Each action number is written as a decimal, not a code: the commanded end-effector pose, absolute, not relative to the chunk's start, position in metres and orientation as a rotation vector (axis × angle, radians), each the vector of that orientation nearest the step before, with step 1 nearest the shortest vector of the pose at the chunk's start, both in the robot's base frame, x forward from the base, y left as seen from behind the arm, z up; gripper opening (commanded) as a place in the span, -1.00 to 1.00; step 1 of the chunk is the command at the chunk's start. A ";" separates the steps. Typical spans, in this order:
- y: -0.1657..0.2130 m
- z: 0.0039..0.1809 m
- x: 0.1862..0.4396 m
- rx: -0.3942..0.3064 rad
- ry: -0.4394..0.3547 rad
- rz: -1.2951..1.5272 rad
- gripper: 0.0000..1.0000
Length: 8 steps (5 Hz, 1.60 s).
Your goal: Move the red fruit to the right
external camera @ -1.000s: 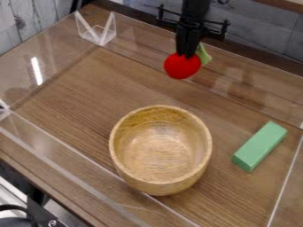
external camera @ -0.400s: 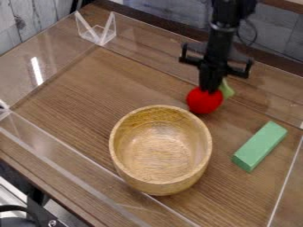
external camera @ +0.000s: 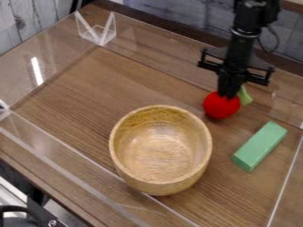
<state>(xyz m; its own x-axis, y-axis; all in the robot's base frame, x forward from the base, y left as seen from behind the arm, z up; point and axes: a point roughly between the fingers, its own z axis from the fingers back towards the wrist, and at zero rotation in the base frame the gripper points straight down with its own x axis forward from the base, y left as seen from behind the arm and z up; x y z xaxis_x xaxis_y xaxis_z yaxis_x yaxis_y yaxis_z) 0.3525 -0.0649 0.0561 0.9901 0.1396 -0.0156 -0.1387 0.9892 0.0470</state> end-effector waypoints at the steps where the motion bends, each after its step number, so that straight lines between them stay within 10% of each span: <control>1: -0.071 0.074 0.361 0.031 -0.049 0.163 1.00; 8: -0.060 0.110 0.367 0.053 -0.160 0.134 1.00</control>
